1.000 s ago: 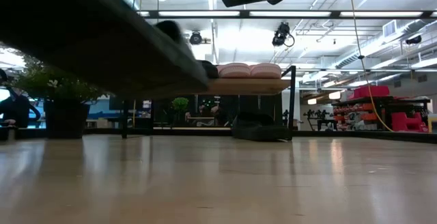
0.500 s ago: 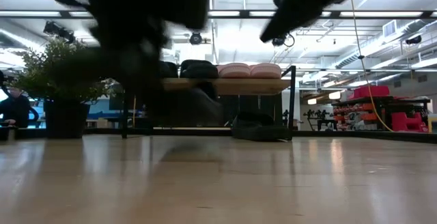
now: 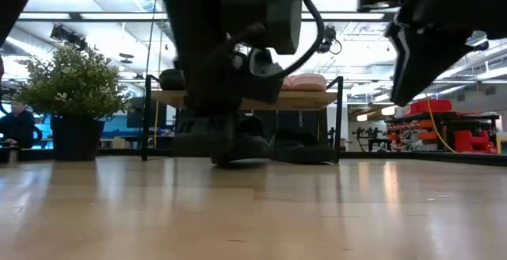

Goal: Pick and place slides into the shelf
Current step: Put the black slide under the shelf

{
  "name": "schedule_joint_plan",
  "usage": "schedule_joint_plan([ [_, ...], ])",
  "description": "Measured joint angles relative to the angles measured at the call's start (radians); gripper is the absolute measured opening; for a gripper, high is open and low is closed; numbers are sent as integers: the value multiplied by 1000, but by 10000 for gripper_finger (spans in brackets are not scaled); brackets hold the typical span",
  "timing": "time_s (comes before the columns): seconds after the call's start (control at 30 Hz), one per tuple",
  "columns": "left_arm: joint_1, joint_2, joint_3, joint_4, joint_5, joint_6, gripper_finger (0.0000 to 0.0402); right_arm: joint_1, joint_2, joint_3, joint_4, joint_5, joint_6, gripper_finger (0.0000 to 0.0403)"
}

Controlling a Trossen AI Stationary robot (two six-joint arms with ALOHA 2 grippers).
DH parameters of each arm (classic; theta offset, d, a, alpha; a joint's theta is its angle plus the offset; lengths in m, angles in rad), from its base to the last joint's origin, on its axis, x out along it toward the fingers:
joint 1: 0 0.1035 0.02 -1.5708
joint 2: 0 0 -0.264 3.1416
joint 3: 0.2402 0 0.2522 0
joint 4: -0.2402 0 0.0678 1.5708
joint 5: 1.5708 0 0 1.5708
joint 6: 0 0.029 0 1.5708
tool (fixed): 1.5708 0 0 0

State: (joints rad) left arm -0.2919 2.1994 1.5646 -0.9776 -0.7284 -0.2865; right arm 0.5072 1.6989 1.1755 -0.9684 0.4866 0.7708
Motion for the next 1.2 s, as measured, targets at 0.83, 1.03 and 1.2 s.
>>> schedule_joint_plan([
  [0.83,248,0,0,152,-1,217,50,0,0,0,-30,-1,72,109],
  [1.03,263,0,0,153,1,198,86,0,0,0,-29,-1,77,109],
  [1.2,263,0,0,156,0,193,129,0,0,0,-26,8,77,109],
])
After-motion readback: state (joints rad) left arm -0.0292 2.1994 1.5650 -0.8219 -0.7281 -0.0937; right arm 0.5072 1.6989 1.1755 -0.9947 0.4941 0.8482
